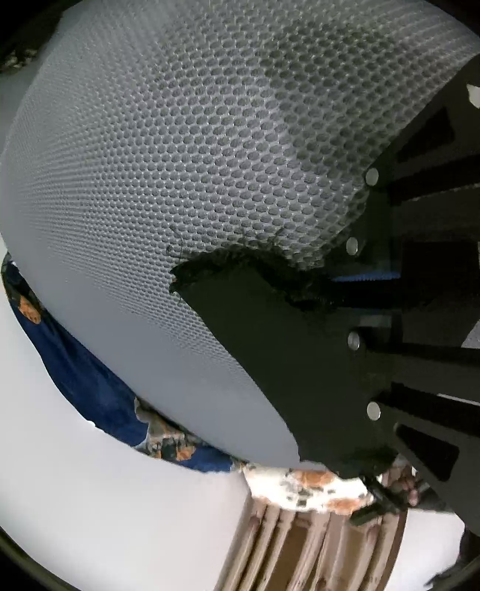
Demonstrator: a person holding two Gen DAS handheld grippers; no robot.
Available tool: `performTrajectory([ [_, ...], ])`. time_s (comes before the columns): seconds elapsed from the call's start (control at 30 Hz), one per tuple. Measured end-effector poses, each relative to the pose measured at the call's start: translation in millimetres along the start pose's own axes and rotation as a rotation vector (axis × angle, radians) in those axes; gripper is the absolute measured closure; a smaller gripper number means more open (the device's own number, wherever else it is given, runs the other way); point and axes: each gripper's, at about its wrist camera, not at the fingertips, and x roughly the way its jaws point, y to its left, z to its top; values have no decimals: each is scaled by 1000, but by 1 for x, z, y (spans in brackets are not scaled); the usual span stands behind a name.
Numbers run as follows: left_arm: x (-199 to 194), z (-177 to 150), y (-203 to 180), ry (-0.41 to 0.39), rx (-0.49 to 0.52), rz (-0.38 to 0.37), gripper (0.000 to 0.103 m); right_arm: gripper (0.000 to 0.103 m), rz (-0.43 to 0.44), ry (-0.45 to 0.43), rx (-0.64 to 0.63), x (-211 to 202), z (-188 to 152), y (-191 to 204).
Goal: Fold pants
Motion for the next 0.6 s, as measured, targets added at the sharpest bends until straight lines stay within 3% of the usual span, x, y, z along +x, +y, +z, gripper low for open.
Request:
performTrajectory([
  [0.17, -2, -1, 1, -9, -5, -7, 52, 95, -11, -54, 1, -17, -7, 34],
  [0.3, -5, 0, 5, -17, -18, -29, 52, 96, 35, -76, -32, -25, -15, 83],
  [0.6, -15, -4, 18, -49, -16, -85, 52, 96, 70, -17, -132, 24, -31, 197],
])
